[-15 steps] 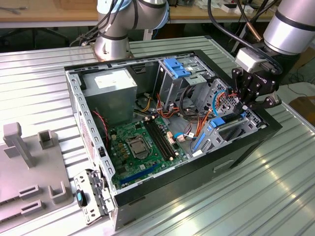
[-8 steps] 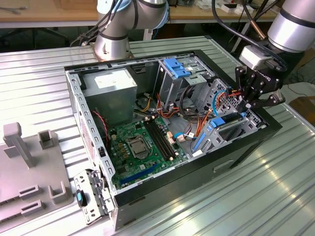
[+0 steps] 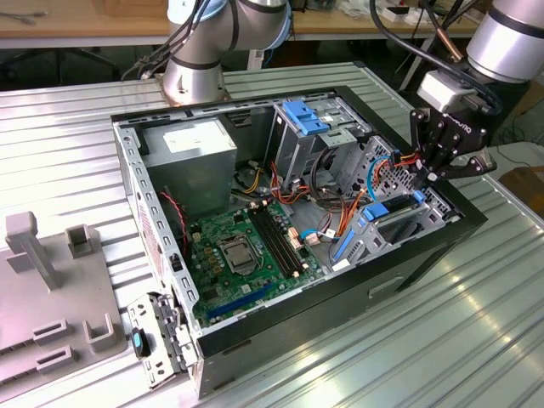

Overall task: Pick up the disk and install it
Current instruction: 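Insert the first disk wire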

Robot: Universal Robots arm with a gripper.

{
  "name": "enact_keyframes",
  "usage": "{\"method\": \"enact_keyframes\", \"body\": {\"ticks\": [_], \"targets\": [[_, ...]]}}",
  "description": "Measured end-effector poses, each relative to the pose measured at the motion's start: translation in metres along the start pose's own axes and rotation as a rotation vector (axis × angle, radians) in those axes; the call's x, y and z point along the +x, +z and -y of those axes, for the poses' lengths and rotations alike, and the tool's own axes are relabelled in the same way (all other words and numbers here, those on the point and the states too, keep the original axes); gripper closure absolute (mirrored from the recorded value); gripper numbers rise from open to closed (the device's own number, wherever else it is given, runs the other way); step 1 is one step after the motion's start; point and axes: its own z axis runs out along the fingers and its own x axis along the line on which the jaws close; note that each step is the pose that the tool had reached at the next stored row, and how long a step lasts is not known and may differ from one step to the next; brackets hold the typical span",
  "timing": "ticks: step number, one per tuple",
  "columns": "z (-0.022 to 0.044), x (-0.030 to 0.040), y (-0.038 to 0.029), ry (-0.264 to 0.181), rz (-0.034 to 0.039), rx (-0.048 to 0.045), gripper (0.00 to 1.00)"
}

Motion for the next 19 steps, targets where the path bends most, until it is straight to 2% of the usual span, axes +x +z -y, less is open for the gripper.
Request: {"method": "enact_keyframes", "body": {"ticks": [5, 11, 19], "targets": [[0.0003, -0.0092, -0.0005, 0.000, -0.0011, 0.0000, 0.89], [0.0004, -0.0144, -0.0016, -0.044, 0.0011, 0.0020, 0.89], [0.0076, -0.0245, -0.0028, -0.063, 0.0025, 0.0028, 0.89]]}}
